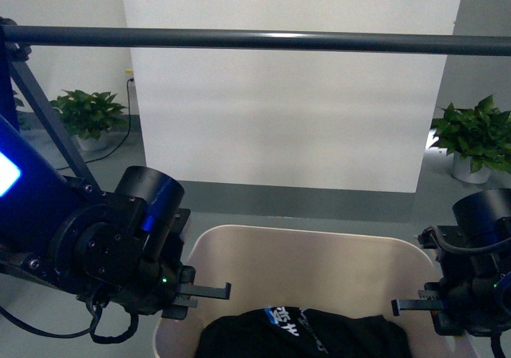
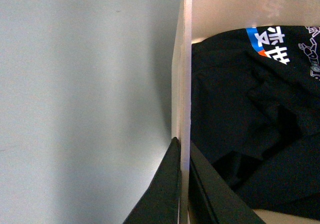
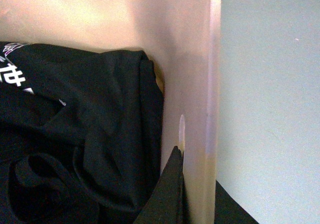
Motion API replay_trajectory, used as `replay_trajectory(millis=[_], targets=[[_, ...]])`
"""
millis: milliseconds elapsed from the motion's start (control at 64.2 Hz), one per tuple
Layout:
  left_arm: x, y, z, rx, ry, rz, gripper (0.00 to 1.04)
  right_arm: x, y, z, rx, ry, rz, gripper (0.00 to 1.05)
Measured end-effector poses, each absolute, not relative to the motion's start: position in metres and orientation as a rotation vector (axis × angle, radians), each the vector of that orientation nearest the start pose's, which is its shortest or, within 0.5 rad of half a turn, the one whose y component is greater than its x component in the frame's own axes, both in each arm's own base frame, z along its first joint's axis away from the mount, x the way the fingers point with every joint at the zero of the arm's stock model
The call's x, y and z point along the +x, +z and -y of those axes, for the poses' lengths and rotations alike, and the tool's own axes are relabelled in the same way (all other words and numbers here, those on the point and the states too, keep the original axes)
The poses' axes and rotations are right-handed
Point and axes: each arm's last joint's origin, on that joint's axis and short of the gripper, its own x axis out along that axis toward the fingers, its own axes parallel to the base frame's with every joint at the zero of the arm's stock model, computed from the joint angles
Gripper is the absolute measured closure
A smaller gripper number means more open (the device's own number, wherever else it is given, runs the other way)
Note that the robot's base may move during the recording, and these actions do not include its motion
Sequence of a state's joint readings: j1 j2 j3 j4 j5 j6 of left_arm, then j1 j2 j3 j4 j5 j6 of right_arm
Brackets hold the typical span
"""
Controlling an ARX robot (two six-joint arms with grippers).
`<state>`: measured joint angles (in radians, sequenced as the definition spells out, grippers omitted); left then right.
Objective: Move hamper under clothes hanger
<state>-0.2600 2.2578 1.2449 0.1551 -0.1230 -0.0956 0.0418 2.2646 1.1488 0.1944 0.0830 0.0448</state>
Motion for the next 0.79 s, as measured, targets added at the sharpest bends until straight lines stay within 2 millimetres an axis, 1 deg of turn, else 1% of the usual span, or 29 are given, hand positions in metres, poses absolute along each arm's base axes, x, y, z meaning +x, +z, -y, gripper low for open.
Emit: replay_trajectory(millis=[218, 514, 794], targets=[[0.421, 0.059, 0.094, 0.067, -0.046, -0.846, 1.01, 0.408, 0.036, -0.028, -0.024, -0.018, -0.919, 1.02], [0.419, 0.058, 0.101, 0.069, -0.069, -0.848, 1.01, 0.408, 0.036, -0.02, -0.021, -0.044, -0.918, 1.02], [0.419, 0.058, 0.1, 0.07, -0.062, -0.847, 1.01, 0.408, 0.036, -0.022, -0.022, -0.04, -0.918, 1.02]])
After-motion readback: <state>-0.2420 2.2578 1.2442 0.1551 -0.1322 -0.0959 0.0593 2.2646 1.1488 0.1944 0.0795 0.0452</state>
